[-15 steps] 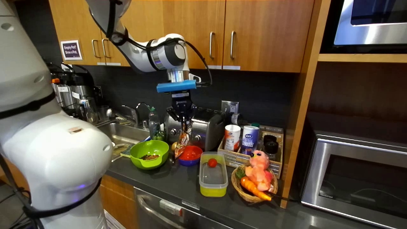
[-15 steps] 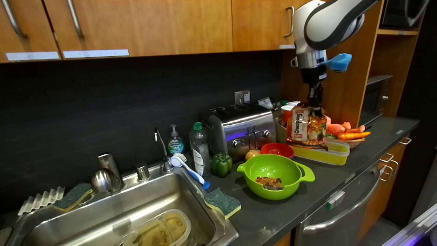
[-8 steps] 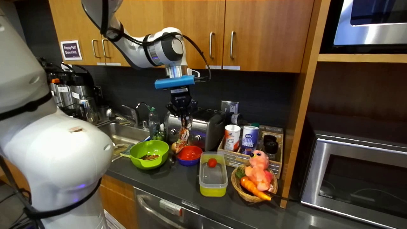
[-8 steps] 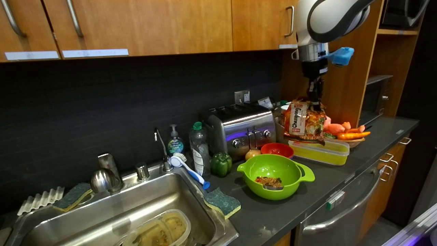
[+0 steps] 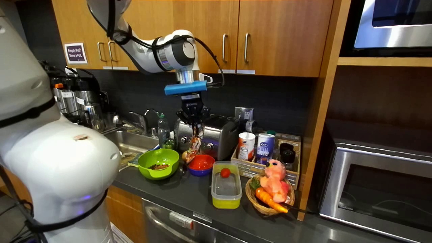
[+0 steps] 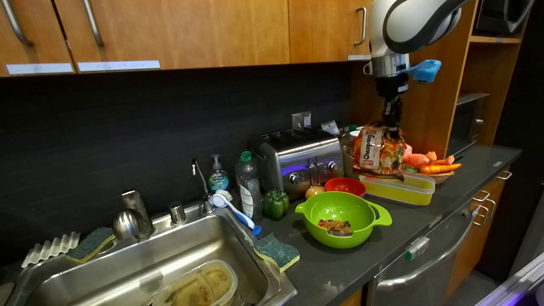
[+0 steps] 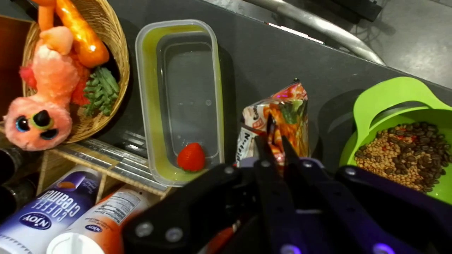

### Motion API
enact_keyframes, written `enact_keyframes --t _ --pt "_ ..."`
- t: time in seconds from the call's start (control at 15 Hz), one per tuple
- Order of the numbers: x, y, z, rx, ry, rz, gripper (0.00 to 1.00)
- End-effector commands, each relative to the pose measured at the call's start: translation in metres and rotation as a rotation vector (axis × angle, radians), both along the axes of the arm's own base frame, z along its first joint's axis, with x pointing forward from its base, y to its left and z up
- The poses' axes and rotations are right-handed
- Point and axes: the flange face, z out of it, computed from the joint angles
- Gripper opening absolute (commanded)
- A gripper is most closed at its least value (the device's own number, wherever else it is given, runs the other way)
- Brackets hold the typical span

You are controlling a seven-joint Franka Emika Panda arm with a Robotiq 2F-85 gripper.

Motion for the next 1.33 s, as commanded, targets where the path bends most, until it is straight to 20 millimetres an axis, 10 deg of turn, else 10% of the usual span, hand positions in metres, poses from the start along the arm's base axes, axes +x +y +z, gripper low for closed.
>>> enact_keyframes --t 0.0,0.4,1.27 --pt "-0.011 0.018 0.014 0.024 -0.027 0.043 0.02" --pt "-0.021 0.057 0.022 0.049 -0.045 0.137 0.02" --pt "-0.008 0.099 -0.025 0.15 0.109 0.297 0.02"
